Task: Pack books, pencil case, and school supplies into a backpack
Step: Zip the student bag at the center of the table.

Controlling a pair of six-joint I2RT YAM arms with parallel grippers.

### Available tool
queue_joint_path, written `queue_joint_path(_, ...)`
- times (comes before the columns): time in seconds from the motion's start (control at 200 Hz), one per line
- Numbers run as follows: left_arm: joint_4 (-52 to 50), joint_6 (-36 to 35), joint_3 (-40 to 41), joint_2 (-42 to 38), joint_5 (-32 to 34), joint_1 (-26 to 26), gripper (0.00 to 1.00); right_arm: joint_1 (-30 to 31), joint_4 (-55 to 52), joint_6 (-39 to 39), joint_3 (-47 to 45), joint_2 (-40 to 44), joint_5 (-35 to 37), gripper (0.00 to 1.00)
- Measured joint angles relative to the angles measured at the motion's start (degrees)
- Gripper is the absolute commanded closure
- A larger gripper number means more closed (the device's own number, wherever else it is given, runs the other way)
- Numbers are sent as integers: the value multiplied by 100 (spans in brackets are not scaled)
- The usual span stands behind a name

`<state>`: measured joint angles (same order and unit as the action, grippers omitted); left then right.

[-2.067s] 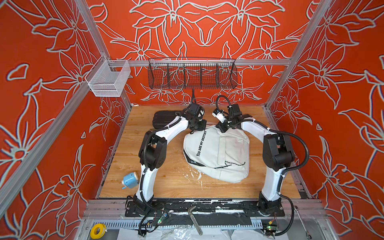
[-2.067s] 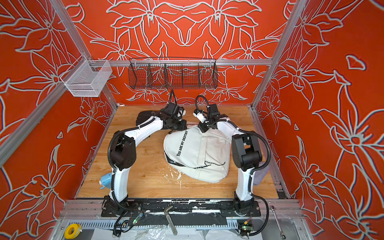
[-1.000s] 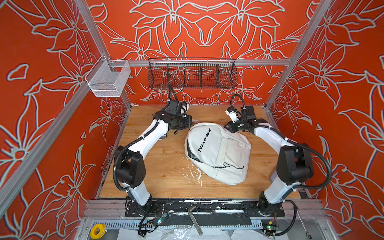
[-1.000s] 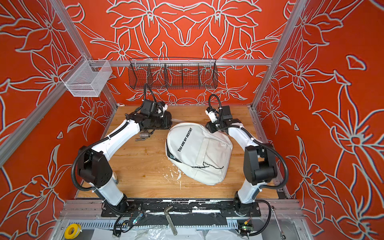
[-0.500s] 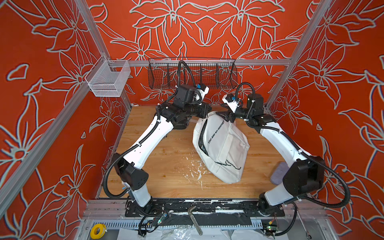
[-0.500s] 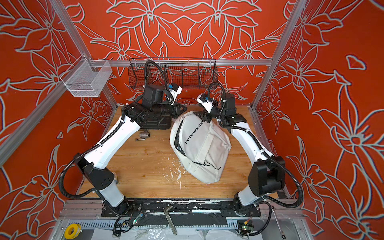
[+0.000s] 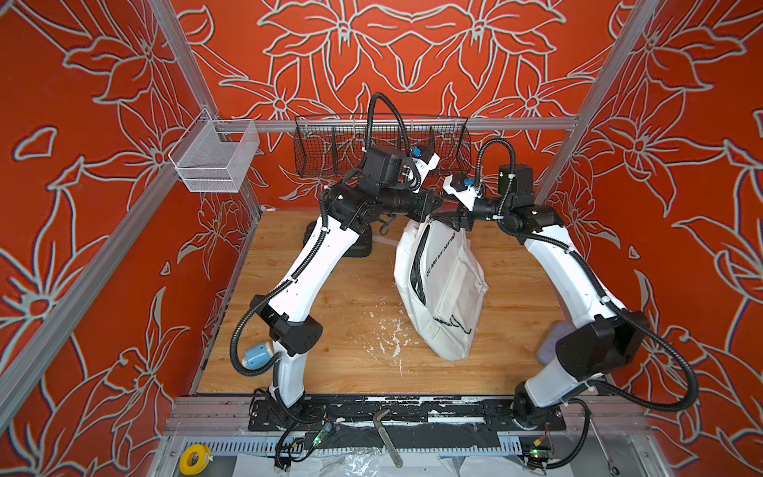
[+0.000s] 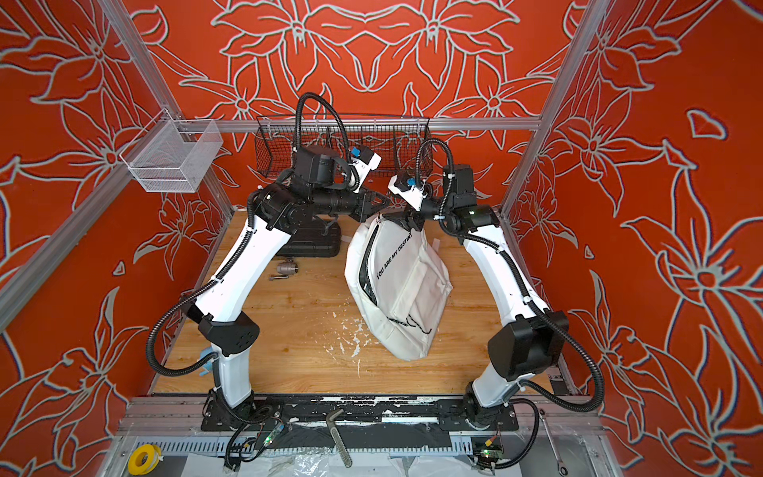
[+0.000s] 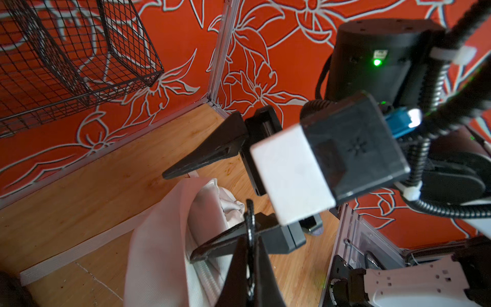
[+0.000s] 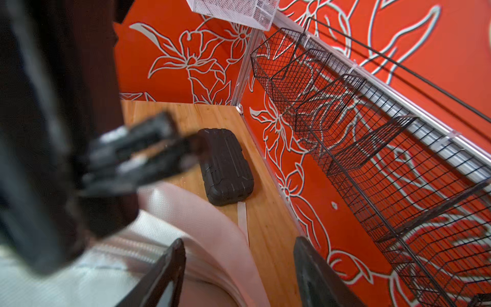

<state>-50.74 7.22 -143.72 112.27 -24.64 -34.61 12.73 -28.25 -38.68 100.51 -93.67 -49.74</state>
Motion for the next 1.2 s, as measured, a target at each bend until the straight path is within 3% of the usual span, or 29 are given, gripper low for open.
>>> queue_joint_path(0.225, -129, -42, -90, 72, -85, 4, 100, -13, -828, -118, 507, -396, 177, 28)
queue_joint_path(0.39, -129, -4, -229, 155, -258, 4, 100, -153, -717, -101, -55, 22, 431, 22)
queue_joint_path(0.721, 31, 98, -339, 254, -1139, -70, 100, -229, -776, -59, 278, -374, -35, 25)
queue_joint_path(0.891, 205, 160, -341, 256, -1578, -76, 100, -240, -1357, -269, 1364, -1099, -339, 46)
queue_joint_path(1.051, 286, 177, -341, 256, -1773, -96, 100, -240, -1606, -483, 1598, -1425, -732, 56)
queue_joint_path(1.156, 295, 170, -341, 256, -1797, -103, 100, -240, -1646, -577, 1565, -1458, -1001, 93)
queue_joint_path(1.196, 319, 173, -341, 256, -1781, -101, 100, -240, -1622, -562, 1515, -1449, -1075, 100)
